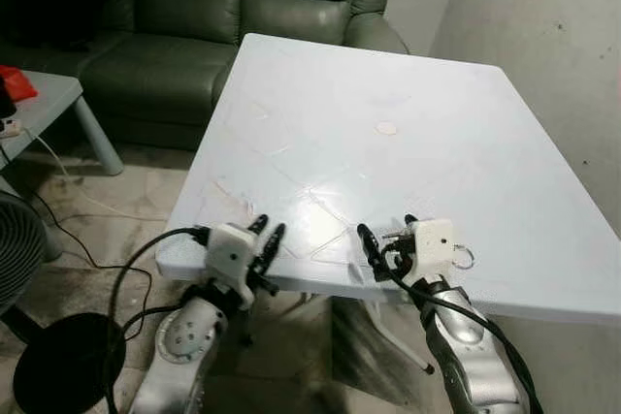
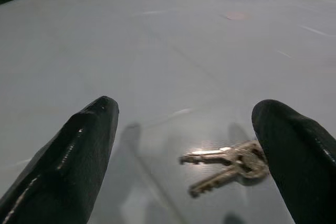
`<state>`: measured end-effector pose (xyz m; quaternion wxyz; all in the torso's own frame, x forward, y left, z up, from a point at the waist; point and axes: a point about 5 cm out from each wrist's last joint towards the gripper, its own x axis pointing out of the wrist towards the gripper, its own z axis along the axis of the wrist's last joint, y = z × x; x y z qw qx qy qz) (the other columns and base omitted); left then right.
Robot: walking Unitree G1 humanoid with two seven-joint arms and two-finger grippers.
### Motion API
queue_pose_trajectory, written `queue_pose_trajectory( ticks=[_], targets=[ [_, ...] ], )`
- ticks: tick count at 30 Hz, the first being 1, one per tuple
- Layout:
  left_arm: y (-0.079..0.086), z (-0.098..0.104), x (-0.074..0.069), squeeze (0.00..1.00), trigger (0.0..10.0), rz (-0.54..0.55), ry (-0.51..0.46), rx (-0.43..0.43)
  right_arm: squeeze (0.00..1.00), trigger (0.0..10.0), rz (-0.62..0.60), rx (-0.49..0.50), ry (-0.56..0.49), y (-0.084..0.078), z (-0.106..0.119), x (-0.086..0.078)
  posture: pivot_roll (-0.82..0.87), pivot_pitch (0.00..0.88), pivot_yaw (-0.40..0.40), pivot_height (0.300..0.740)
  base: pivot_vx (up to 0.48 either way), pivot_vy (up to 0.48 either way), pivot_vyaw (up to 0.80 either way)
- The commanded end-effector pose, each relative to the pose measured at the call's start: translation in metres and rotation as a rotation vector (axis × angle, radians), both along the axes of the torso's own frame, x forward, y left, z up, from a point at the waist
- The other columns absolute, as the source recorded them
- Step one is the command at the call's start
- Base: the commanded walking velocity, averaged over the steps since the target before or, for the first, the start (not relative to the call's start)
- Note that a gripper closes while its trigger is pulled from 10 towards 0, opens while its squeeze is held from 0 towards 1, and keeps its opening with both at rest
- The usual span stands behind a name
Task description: Hang keys on a hook
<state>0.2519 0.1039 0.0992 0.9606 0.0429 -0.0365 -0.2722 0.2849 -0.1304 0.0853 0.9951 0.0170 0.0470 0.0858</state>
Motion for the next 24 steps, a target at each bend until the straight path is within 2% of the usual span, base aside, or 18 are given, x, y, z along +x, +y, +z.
queue_pose_trajectory(
  ticks=[1, 7, 15, 18, 24],
  targets=[
    [-0.007, 0.004, -0.004, 0.00, 10.0, -0.045, -0.021, 0.010, 0.00, 10.0, -0.044, -0.016, -0.001, -0.005, 0.005, 0.004, -0.02, 0.043, -0.084, 0.740, 0.000, 0.000, 0.00],
    [-0.015, 0.005, -0.008, 0.00, 10.0, -0.101, -0.020, 0.020, 0.00, 10.0, -0.146, -0.056, 0.031, -0.003, 0.007, 0.012, -0.02, 0.056, -0.074, 0.740, 0.000, 0.000, 0.00],
    [-0.014, 0.007, -0.006, 0.00, 10.0, -0.096, -0.021, 0.017, 0.00, 10.0, -0.229, -0.067, 0.054, -0.003, 0.008, 0.018, -0.02, 0.060, -0.072, 0.740, 0.000, 0.000, 0.00],
    [-0.015, 0.008, -0.006, 0.00, 10.0, -0.099, -0.023, 0.016, 0.00, 10.0, -0.257, -0.119, 0.073, -0.003, 0.007, 0.022, -0.02, 0.062, -0.073, 0.740, 0.000, 0.000, 0.00],
    [-0.016, 0.009, -0.006, 0.00, 10.0, -0.097, -0.023, 0.012, 0.00, 10.0, -0.297, -0.118, 0.094, -0.003, 0.007, 0.033, -0.01, 0.062, -0.074, 0.740, 0.000, 0.000, 0.00]
  ],
)
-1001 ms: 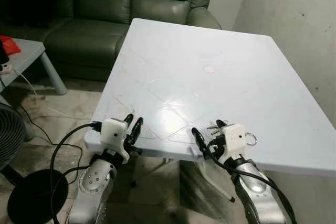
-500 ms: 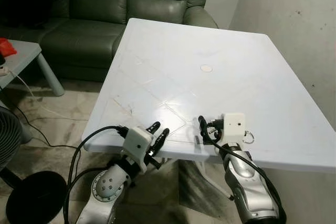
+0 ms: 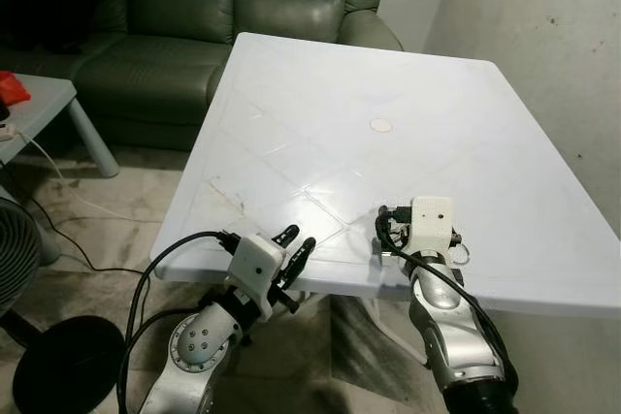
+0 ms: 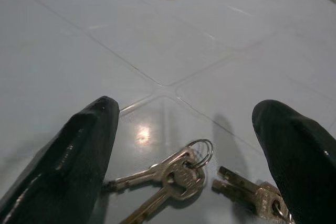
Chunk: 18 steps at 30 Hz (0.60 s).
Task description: Hang keys on a hook
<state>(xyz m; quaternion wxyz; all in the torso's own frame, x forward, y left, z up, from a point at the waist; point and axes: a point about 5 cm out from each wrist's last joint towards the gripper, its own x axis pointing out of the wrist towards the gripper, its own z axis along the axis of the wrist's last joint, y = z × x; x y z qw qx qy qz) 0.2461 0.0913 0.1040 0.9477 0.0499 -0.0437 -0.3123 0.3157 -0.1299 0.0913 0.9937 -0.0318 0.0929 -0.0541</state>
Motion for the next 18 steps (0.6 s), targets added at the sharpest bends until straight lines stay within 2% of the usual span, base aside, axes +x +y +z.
queue_pose_trajectory(
  ticks=[1, 6, 12, 13, 14, 15, 16, 17, 18],
  targets=[
    [-0.004, 0.004, -0.001, 0.00, 10.0, -0.012, -0.007, -0.002, 0.00, 10.0, -0.026, 0.001, 0.010, -0.003, 0.001, 0.004, -0.01, 0.062, -0.075, 0.740, 0.000, 0.000, 0.00],
    [-0.004, 0.004, -0.001, 0.00, 10.0, -0.006, -0.007, -0.003, 0.00, 10.0, -0.035, 0.012, 0.021, 0.000, -0.001, 0.009, 0.00, 0.063, -0.079, 0.740, 0.000, 0.000, 0.00],
    [-0.003, 0.005, -0.001, 0.00, 10.0, 0.004, -0.006, -0.006, 0.00, 10.0, -0.044, 0.054, 0.076, 0.000, -0.014, 0.007, 0.00, 0.064, -0.080, 0.740, 0.000, 0.000, 0.00],
    [-0.004, 0.005, -0.002, 0.00, 10.0, 0.004, -0.006, -0.005, 0.00, 6.6, -0.047, 0.063, 0.081, -0.001, -0.016, 0.006, 0.00, 0.066, -0.078, 0.740, 0.000, 0.000, 0.00],
    [-0.004, 0.005, -0.002, 0.00, 10.0, 0.004, -0.006, -0.004, 0.00, 6.6, -0.050, 0.068, 0.084, -0.002, -0.017, 0.005, 0.00, 0.066, -0.078, 0.740, 0.000, 0.000, 0.00],
    [-0.004, 0.004, -0.002, 0.00, 10.0, 0.005, -0.005, -0.004, 0.00, 5.9, -0.051, 0.076, 0.090, -0.002, -0.018, 0.004, 0.00, 0.066, -0.078, 0.740, 0.000, 0.000, 0.00],
    [-0.003, 0.004, -0.002, 0.00, 10.0, 0.005, -0.004, -0.004, 0.00, 4.3, -0.057, 0.082, 0.100, -0.004, -0.021, 0.003, 0.00, 0.067, -0.079, 0.740, 0.000, 0.000, 0.00],
    [-0.003, 0.004, -0.003, 0.00, 10.0, 0.006, -0.003, -0.004, 0.00, 0.2, -0.060, 0.087, 0.102, -0.005, -0.023, 0.001, 0.00, 0.069, -0.077, 0.740, 0.000, 0.000, 0.00],
    [-0.003, 0.004, -0.003, 0.00, 10.0, 0.006, -0.003, -0.004, 0.00, 0.2, -0.060, 0.087, 0.102, -0.005, -0.023, 0.001, 0.00, 0.069, -0.077, 0.740, 0.000, 0.000, 0.00]
  ],
)
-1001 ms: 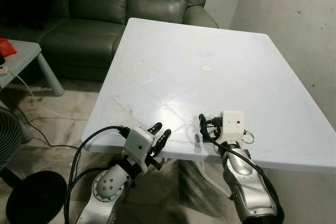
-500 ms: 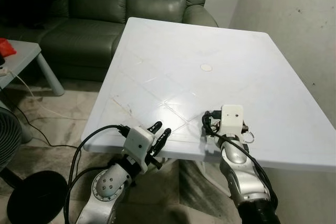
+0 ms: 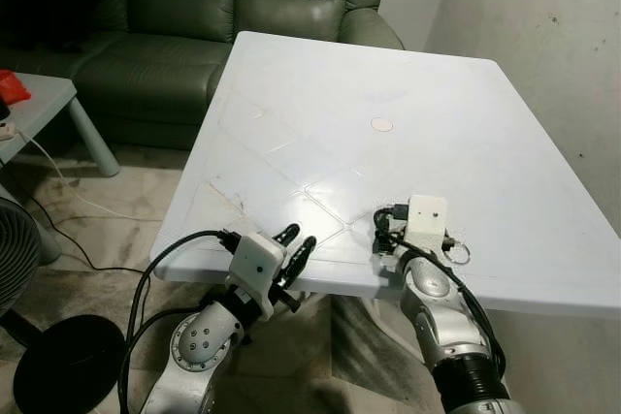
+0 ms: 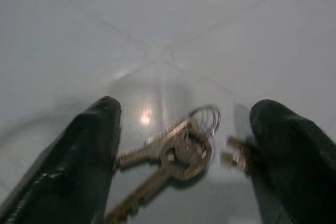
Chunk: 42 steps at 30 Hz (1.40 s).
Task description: Hang keys on a hook
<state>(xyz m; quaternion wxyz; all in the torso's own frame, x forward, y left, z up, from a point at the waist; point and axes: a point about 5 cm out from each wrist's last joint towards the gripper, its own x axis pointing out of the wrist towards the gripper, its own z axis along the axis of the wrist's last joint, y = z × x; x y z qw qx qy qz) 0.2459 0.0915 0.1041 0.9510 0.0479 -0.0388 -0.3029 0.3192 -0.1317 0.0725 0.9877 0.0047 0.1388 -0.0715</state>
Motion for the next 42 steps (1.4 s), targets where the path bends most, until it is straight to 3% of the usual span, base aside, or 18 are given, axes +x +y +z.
queue_pose_trajectory(
  ticks=[1, 20, 21, 22, 42],
  targets=[
    [-0.004, 0.004, -0.002, 0.00, 10.0, -0.014, -0.012, -0.001, 0.00, 0.0, -0.013, 0.015, 0.016, -0.004, -0.006, -0.004, 0.00, 0.068, -0.077, 0.740, 0.000, 0.000, 0.00],
    [-0.005, 0.004, -0.004, 0.00, 10.0, -0.016, -0.011, 0.001, 0.00, 0.0, -0.003, 0.043, 0.006, -0.007, -0.009, -0.008, 0.00, 0.070, -0.076, 0.740, 0.000, 0.000, 0.00],
    [-0.005, 0.004, -0.004, 0.00, 10.0, -0.015, -0.011, 0.001, 0.00, 2.8, -0.001, 0.043, 0.005, -0.007, -0.009, -0.008, 0.00, 0.070, -0.076, 0.740, 0.000, 0.000, 0.00],
    [-0.006, 0.004, -0.004, 0.00, 10.0, -0.015, -0.010, 0.001, 0.00, 10.0, 0.000, 0.050, 0.008, -0.008, -0.008, -0.007, 0.00, 0.069, -0.076, 0.740, 0.000, 0.000, 0.00],
    [-0.008, 0.003, -0.004, 0.00, 10.0, -0.027, -0.012, 0.008, 0.00, 10.0, -0.027, 0.116, -0.052, -0.015, -0.003, -0.004, 0.00, 0.051, -0.071, 0.740, 0.000, 0.000, 0.00]
  ],
)
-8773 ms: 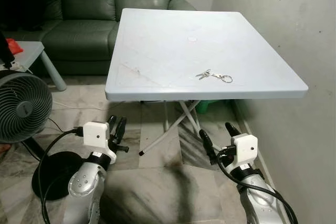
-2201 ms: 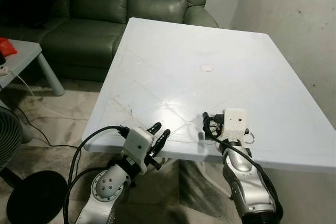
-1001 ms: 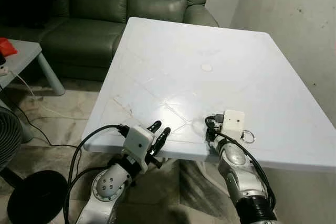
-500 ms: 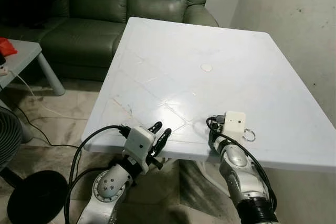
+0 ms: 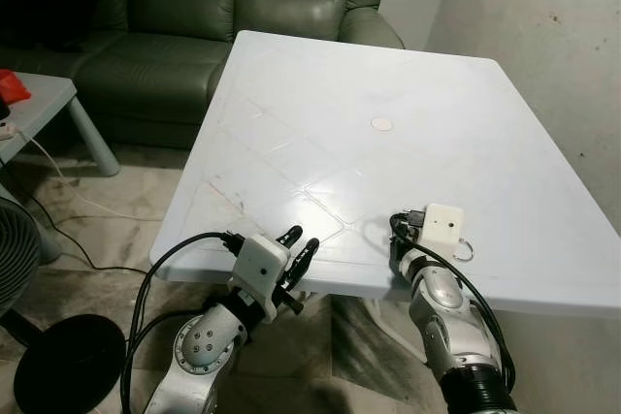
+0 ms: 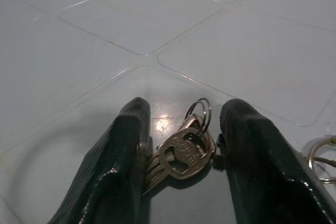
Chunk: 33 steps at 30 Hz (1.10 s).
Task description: Hang keys on a hook
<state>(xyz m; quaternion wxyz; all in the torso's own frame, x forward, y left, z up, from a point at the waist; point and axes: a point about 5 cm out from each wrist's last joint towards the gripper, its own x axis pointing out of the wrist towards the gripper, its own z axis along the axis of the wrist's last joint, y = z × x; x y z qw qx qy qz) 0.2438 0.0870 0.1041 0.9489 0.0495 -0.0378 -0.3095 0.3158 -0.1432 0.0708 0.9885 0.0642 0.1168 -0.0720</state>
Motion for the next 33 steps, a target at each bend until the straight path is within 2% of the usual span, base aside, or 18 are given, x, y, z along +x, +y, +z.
queue_pose_trajectory(
  ticks=[1, 2, 3, 4, 5, 7, 9, 10, 12, 13, 16, 17, 18, 19, 20, 21, 33],
  targets=[
    [-0.003, 0.003, -0.002, 0.00, 10.0, -0.016, -0.013, 0.004, 0.00, 10.0, -0.015, 0.007, -0.003, -0.004, -0.001, -0.001, -0.01, 0.047, -0.069, 0.740, 0.000, 0.000, 0.00],
    [-0.004, 0.003, -0.002, 0.00, 10.0, -0.018, -0.013, 0.005, 0.00, 10.0, -0.017, 0.007, -0.004, -0.005, -0.001, -0.002, -0.01, 0.047, -0.069, 0.740, 0.000, 0.000, 0.00],
    [-0.004, 0.003, -0.002, 0.00, 10.0, -0.019, -0.013, 0.005, 0.00, 9.5, -0.021, 0.007, -0.007, -0.006, -0.001, -0.002, -0.01, 0.047, -0.069, 0.740, 0.000, 0.000, 0.00],
    [-0.003, 0.003, -0.002, 0.00, 10.0, -0.020, -0.013, 0.005, 0.00, 9.5, -0.023, 0.007, -0.008, -0.006, -0.001, -0.002, -0.01, 0.047, -0.069, 0.740, 0.000, 0.000, 0.00],
    [-0.004, 0.002, -0.002, 0.00, 10.0, -0.021, -0.013, 0.006, 0.00, 10.0, -0.033, 0.007, -0.010, -0.009, -0.002, -0.004, -0.01, 0.046, -0.068, 0.740, 0.000, 0.000, 0.00],
    [-0.004, 0.002, -0.002, 0.00, 10.0, -0.023, -0.013, 0.006, 0.00, 9.3, -0.040, 0.006, -0.008, -0.013, -0.004, -0.005, -0.01, 0.044, -0.067, 0.740, 0.000, 0.000, 0.00],
    [-0.004, 0.002, -0.002, 0.00, 10.0, -0.023, -0.013, 0.006, 0.00, 9.2, -0.048, 0.005, -0.009, -0.016, -0.005, -0.007, -0.01, 0.043, -0.066, 0.740, 0.000, 0.000, 0.00],
    [-0.004, 0.002, -0.002, 0.00, 10.0, -0.024, -0.013, 0.006, 0.00, 5.1, -0.049, 0.005, -0.007, -0.018, -0.005, -0.009, -0.01, 0.042, -0.065, 0.740, 0.000, 0.000, 0.00],
    [-0.004, 0.002, -0.002, 0.00, 10.0, -0.026, -0.013, 0.006, 0.00, 4.9, -0.052, 0.004, -0.006, -0.020, -0.006, -0.010, -0.02, 0.041, -0.064, 0.740, 0.000, 0.000, 0.00],
    [-0.005, 0.002, -0.002, 0.00, 10.0, -0.029, -0.012, 0.005, 0.00, 2.9, -0.054, -0.001, -0.003, -0.021, -0.007, -0.011, -0.02, 0.041, -0.062, 0.740, 0.000, 0.000, 0.00],
    [-0.007, 0.002, -0.002, 0.00, 10.0, -0.036, -0.014, 0.006, 0.00, 3.2, -0.062, -0.004, 0.002, -0.024, -0.009, -0.013, -0.02, 0.043, -0.060, 0.740, 0.000, 0.000, 0.00],
    [-0.007, 0.002, -0.002, 0.00, 10.0, -0.036, -0.013, 0.006, 0.00, 3.6, -0.062, -0.004, 0.002, -0.024, -0.009, -0.013, -0.02, 0.042, -0.060, 0.740, 0.000, 0.000, 0.00],
    [-0.007, 0.002, -0.002, 0.00, 10.0, -0.036, -0.013, 0.006, 0.00, 3.5, -0.062, -0.005, 0.001, -0.023, -0.009, -0.013, -0.02, 0.042, -0.060, 0.740, 0.000, 0.000, 0.00],
    [-0.007, 0.002, -0.002, 0.00, 10.0, -0.038, -0.014, 0.007, 0.00, 5.0, -0.053, 0.001, 0.001, -0.023, -0.008, -0.012, -0.02, 0.041, -0.060, 0.740, 0.000, 0.000, 0.00],
    [-0.007, 0.002, -0.001, 0.00, 10.0, -0.040, -0.016, 0.008, 0.00, 6.0, -0.042, 0.009, -0.001, -0.021, -0.007, -0.012, -0.02, 0.042, -0.059, 0.740, 0.000, 0.000, 0.00],
    [-0.007, 0.002, -0.001, 0.00, 10.0, -0.040, -0.016, 0.009, 0.00, 10.0, -0.029, 0.007, -0.007, -0.019, -0.006, -0.012, -0.02, 0.042, -0.059, 0.740, 0.000, 0.000, 0.00],
    [-0.007, 0.002, -0.001, 0.00, 10.0, -0.030, -0.019, 0.014, 0.00, 10.0, 0.015, 0.003, -0.011, -0.011, -0.004, -0.009, -0.01, 0.042, -0.065, 0.740, 0.000, 0.000, 0.00]
  ],
)
